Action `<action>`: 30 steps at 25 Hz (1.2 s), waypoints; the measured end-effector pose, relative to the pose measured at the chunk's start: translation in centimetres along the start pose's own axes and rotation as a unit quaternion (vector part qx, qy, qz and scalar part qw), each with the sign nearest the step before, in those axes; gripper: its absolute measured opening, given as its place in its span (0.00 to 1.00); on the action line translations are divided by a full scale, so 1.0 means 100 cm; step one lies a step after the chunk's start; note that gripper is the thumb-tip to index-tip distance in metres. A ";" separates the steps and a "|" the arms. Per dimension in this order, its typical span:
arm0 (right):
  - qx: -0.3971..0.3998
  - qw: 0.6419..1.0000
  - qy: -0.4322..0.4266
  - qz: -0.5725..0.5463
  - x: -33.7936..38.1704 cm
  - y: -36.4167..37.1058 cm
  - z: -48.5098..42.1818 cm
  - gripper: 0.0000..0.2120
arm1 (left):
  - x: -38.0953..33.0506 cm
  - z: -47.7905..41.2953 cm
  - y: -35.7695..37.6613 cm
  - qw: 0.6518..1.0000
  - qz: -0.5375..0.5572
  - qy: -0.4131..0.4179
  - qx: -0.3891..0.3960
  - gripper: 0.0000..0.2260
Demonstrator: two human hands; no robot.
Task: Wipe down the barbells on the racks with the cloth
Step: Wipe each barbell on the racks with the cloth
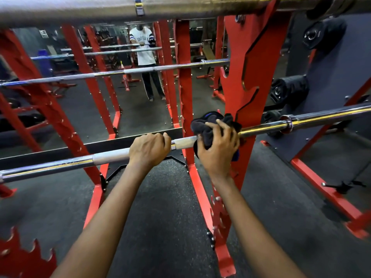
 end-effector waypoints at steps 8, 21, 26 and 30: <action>-0.014 1.000 -0.011 -0.013 -0.011 -0.001 0.013 0.21 | 0.043 0.016 -0.001 0.999 0.034 0.019 -0.008 0.28; -0.114 0.714 0.424 -0.545 -0.013 0.027 0.074 0.25 | 0.037 0.049 -0.001 0.984 0.005 0.146 -0.104 0.17; -0.033 0.567 0.495 -0.657 -0.022 0.062 0.067 0.16 | 0.039 0.060 0.015 0.990 0.001 0.091 -0.112 0.20; 0.043 0.608 0.482 -0.629 -0.011 0.078 0.095 0.36 | 0.044 0.064 0.010 0.985 0.015 0.112 -0.130 0.21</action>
Point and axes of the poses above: each hand's wrist, its own z-axis away from the middle knuckle, its own y-axis out of the palm, x = y × z, the point moved 9 cm from there along -z, towards the middle knuckle, and after that the axes turned 3 degrees about y, right-handed, at the moved point
